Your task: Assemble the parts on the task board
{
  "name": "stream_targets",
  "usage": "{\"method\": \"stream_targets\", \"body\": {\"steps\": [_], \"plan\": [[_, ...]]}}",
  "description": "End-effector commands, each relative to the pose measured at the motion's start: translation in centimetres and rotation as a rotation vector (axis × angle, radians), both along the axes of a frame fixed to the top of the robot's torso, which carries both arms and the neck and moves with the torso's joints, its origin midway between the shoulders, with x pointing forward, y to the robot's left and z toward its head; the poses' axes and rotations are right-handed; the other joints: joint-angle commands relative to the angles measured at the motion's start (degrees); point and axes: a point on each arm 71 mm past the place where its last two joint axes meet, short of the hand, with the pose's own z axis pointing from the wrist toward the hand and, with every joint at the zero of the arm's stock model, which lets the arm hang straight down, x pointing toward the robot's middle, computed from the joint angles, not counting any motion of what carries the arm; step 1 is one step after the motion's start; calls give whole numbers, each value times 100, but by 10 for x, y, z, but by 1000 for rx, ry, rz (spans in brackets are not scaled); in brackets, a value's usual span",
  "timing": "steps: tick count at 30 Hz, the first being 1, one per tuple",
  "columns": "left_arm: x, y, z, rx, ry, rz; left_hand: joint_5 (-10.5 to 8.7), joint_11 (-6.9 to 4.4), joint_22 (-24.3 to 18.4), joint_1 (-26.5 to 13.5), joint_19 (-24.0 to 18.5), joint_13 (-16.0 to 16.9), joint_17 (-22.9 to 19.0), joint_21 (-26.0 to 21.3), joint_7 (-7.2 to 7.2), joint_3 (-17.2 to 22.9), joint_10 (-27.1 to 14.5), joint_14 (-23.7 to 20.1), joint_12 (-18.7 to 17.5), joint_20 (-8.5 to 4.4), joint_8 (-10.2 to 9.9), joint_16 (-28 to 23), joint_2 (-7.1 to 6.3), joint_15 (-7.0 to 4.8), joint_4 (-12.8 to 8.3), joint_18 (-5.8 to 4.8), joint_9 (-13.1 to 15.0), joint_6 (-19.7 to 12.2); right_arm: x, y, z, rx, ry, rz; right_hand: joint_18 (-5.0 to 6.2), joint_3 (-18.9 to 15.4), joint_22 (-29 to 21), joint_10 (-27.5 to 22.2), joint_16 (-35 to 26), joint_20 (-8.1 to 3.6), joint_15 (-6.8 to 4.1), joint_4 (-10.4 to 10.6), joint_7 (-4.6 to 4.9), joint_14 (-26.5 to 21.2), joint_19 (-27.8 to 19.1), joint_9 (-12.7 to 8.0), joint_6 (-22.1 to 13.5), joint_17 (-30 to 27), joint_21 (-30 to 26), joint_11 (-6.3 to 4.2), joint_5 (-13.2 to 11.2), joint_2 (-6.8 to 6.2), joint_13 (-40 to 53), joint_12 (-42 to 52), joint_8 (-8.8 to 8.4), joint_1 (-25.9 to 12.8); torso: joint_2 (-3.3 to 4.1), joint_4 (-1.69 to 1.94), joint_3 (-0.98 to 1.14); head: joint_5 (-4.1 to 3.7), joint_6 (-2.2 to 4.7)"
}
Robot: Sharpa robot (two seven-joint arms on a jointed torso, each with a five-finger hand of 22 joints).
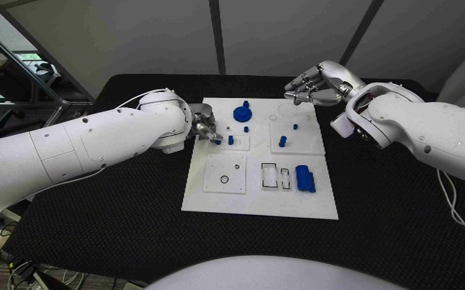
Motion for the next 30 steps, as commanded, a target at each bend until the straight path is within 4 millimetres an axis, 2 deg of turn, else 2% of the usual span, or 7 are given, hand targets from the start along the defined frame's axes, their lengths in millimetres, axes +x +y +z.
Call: {"method": "stream_targets", "body": {"steps": [1,10,18,30], "plan": [[-2,-2,-2,21,13,-15,26,-3,113,-58,42,9,1139,15,-31,830,60,499,37,11,28,25,-8,-41,-807,35,7,21,0,1,1,1,0,8,76,-23,-5,-31,-32,16,15,-25,7,12,40,-1,-44,-5,-32,13,36,51,-8,10,-23,-24,6,-3,0,-4,7],[-1,-4,-2,23,19,-22,29,-15,123,-188,49,38,1150,18,-51,828,110,502,76,6,54,34,-46,-43,-801,33,6,54,0,1,1,1,-1,7,76,-23,-5,-31,-32,16,15,-25,7,12,40,-1,-44,-5,-32,13,36,51,-8,10,-23,-24,6,-5,3,-10,-4],[0,-5,-4,30,29,-27,3,-65,160,-680,72,72,1181,29,-125,499,170,509,149,-21,70,58,-108,-82,-604,25,-54,193,0,0,1,1,-1,5,76,-26,-8,-33,-33,16,16,-25,8,10,42,-1,-46,-6,-36,14,35,52,-8,10,-23,-27,5,-4,2,-21,-8],[1,-5,-5,36,37,-29,0,-84,225,-961,112,163,1249,71,-150,184,227,527,256,-43,63,105,-71,-100,-452,10,-122,315,-1,0,1,0,1,5,76,-26,-8,-33,-33,16,16,-25,8,10,42,-1,-46,-6,-36,14,35,52,-8,10,-23,-27,4,-4,2,-27,-18]]}}
